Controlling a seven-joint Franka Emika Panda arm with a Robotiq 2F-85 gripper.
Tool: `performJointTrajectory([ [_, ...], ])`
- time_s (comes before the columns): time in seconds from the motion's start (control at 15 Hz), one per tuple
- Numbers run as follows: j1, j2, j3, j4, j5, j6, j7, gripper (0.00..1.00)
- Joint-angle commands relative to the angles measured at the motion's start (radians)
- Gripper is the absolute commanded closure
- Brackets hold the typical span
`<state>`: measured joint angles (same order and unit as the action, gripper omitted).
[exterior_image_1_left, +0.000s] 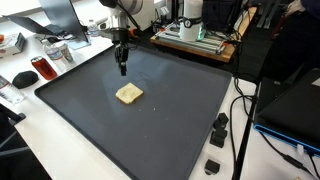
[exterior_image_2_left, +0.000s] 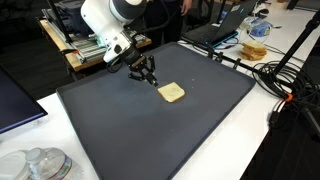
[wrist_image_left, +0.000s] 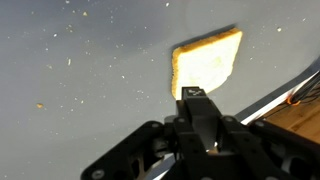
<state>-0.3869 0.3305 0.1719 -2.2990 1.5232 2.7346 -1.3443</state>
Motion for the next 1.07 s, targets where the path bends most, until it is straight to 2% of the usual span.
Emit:
performJointTrajectory([
  [0.0,0.01,-0.082,0.045,-0.059,0.276,0.082,-0.252,0.95],
  [0.2,0.058,-0.123,0.061,-0.075,0.489,0.144,-0.482,0.95],
  [0.6,0.215,-0.169,0.067,-0.047,0.754,0.344,-0.793,0.95],
  [0.87,0.327,-0.185,0.043,0.011,0.848,0.489,-0.91,0.95],
  [1.0,0.374,-0.163,0.033,0.065,0.838,0.575,-0.908,0.95],
])
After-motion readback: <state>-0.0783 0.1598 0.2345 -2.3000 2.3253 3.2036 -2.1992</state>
